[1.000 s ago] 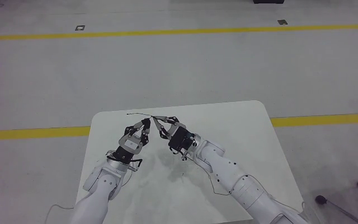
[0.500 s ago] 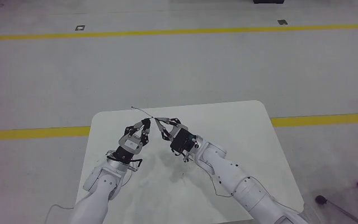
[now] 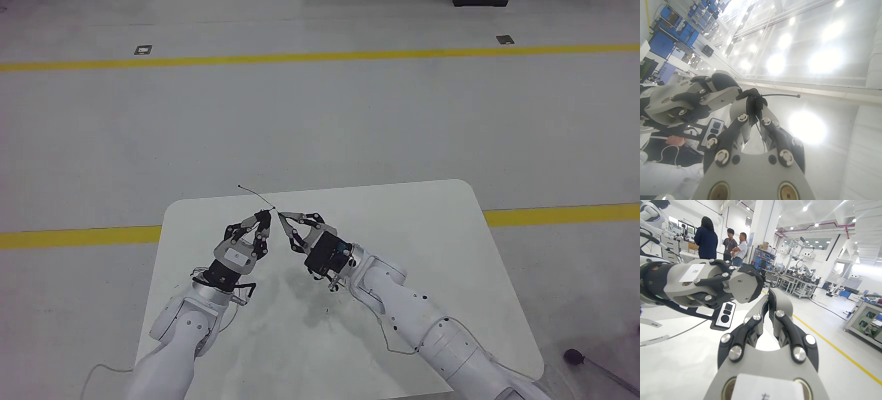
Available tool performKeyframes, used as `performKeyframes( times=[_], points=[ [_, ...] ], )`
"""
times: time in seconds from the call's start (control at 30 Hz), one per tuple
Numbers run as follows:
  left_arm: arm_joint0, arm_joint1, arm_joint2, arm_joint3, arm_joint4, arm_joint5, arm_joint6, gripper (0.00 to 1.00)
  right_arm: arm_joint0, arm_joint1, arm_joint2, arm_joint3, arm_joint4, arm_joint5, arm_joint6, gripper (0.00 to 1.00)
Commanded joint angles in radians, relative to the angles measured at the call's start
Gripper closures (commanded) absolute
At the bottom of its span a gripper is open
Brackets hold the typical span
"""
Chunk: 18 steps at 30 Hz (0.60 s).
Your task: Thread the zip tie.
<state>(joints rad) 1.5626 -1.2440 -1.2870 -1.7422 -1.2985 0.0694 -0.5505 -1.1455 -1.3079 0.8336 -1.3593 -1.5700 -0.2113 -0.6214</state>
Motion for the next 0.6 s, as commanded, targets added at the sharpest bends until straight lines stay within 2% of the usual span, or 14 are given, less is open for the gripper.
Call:
performKeyframes(
  times=[0.0, 0.57],
  points=[
    [-0.001, 0.0, -0.002, -0.001, 0.0, 0.0, -0.001, 1.0, -0.001, 0.001, -0.001, 0.0, 0.0, 0.001, 0.0, 1.0],
    [0.001, 0.002, -0.013, -0.011, 0.0, -0.002, -0.008, 1.0, -0.004, 0.006, -0.003, 0.0, 0.0, 0.01, 0.001, 1.0]
  ],
)
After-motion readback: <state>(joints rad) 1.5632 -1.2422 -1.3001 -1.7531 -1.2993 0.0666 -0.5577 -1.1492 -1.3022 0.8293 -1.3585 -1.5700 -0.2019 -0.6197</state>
